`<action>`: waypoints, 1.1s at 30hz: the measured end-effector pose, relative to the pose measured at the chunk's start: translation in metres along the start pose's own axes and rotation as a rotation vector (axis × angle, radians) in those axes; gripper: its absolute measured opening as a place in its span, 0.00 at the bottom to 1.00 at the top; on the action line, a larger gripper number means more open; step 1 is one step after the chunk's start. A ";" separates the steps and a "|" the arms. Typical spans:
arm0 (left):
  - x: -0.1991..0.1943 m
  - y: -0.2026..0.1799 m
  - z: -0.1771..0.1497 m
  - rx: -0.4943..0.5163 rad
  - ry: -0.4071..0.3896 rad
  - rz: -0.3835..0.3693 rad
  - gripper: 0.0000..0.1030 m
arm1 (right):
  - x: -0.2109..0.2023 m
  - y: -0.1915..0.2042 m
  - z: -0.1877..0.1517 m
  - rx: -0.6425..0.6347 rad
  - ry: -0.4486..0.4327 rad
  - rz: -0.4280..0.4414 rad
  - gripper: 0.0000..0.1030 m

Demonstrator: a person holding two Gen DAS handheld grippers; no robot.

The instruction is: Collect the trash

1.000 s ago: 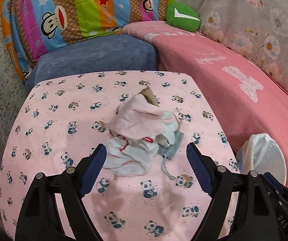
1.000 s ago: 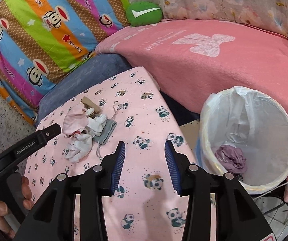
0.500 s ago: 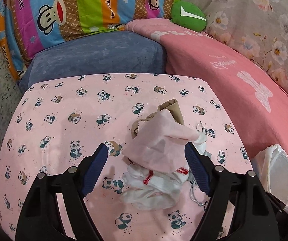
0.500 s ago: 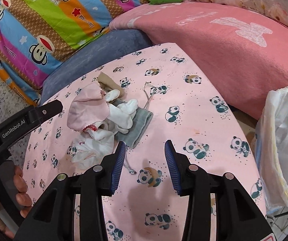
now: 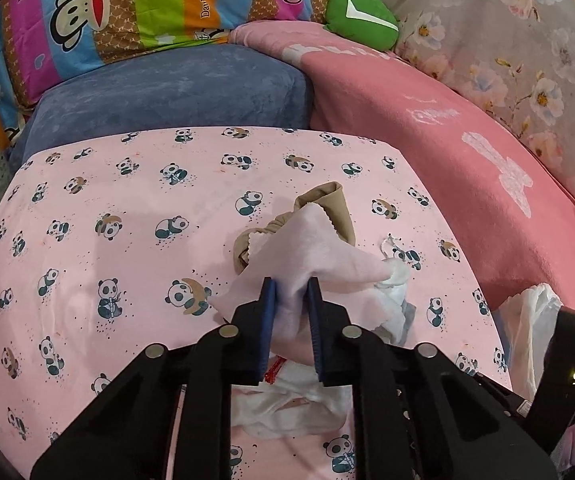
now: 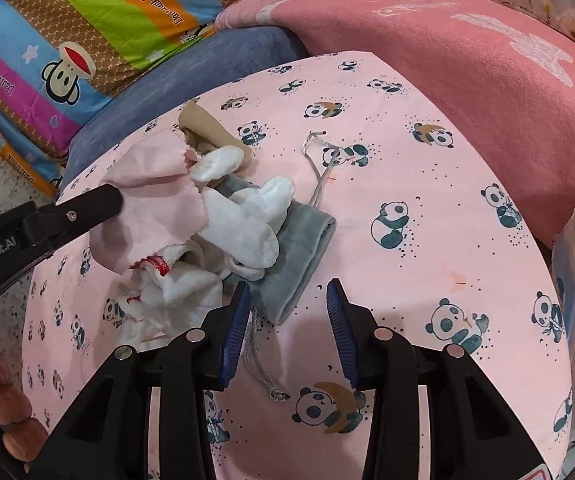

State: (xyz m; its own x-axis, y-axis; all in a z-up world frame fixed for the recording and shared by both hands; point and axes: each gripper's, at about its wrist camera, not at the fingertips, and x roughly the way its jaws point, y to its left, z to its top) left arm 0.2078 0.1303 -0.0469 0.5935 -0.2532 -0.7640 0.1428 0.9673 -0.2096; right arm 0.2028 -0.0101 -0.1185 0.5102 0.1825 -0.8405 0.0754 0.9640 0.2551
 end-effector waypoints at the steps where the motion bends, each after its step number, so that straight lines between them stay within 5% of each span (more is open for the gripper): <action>1: -0.001 0.000 -0.001 0.001 -0.001 -0.003 0.10 | 0.002 0.001 0.000 -0.005 0.004 0.005 0.30; 3: -0.003 0.001 -0.001 0.003 -0.004 -0.003 0.07 | 0.004 0.000 -0.001 -0.013 0.015 0.027 0.16; 7: -0.013 0.002 -0.004 -0.006 -0.014 -0.010 0.05 | 0.001 0.001 -0.007 -0.019 0.021 0.033 0.03; 25: -0.075 -0.034 -0.041 0.014 -0.066 -0.034 0.04 | -0.100 -0.033 -0.055 0.032 -0.110 0.097 0.03; 33: -0.073 -0.044 -0.065 0.016 -0.013 -0.054 0.04 | -0.136 -0.057 -0.073 0.050 -0.143 0.103 0.03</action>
State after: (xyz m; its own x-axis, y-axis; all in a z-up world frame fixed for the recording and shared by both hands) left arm 0.1065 0.1047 -0.0218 0.5951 -0.3051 -0.7435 0.1874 0.9523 -0.2408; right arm 0.0671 -0.0753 -0.0537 0.6336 0.2470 -0.7332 0.0569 0.9303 0.3625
